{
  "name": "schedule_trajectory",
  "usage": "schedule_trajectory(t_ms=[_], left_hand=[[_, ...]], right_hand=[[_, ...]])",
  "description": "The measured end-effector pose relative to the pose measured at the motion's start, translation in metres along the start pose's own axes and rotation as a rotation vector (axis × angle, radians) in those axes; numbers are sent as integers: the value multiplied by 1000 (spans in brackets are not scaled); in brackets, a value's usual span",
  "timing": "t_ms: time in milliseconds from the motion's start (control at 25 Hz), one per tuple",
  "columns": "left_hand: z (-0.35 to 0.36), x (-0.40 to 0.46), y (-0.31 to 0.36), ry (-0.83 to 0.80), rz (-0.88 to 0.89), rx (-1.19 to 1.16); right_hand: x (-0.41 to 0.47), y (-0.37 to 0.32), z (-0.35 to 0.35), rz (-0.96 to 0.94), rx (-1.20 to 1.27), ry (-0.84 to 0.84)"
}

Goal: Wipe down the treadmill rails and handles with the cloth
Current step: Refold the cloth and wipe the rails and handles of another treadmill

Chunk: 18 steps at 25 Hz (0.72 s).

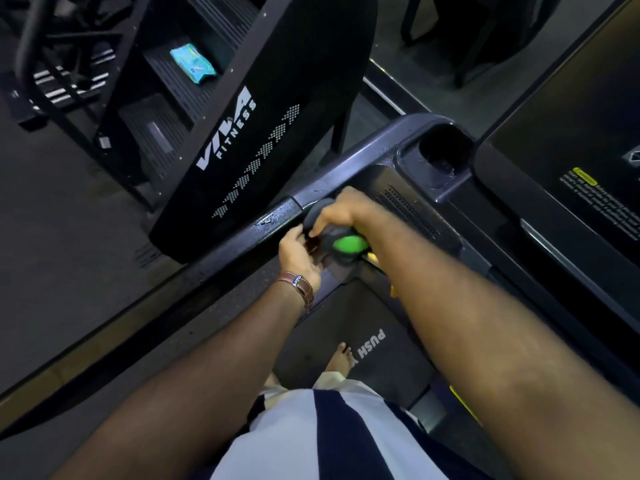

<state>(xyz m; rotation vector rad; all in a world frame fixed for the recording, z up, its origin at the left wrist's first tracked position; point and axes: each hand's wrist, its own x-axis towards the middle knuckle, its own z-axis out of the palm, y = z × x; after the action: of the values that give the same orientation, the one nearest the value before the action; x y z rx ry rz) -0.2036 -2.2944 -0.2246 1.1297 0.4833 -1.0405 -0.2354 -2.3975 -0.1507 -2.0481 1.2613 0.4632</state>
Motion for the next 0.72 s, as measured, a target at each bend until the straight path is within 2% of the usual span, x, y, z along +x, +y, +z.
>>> schedule_trajectory(t_ms=[40,80,120,240,280,440,480,520,640,680,720], left_hand=[[1,-3,1,4,10,58],[2,-5,1,-9,20,83],[1,-5,0,-27,22,84],[-1,-2,0,-82,-57,21],[-1,1,-1,-113,-76,17],[5,5,-4,-195,-97,73],[7,5,-5,-191,-77,94],[9,4,-8,-184,-58,109],[13,2,-16,-118,1,123],[13,2,-18,-80,25,135],[14,2,-17,-38,49,155]], right_hand=[[5,4,-8,34,145,-107],[7,7,-6,29,190,-107],[-1,4,2,-16,64,-16],[-31,18,38,-243,-541,406],[-48,29,30,-263,-570,406],[-83,93,4,-13,-562,188],[-87,95,0,-1,-555,162],[-81,90,-5,7,-492,107],[-54,83,-33,138,-30,-148],[-53,83,-32,143,30,-143],[-58,87,-24,126,-11,-57]])
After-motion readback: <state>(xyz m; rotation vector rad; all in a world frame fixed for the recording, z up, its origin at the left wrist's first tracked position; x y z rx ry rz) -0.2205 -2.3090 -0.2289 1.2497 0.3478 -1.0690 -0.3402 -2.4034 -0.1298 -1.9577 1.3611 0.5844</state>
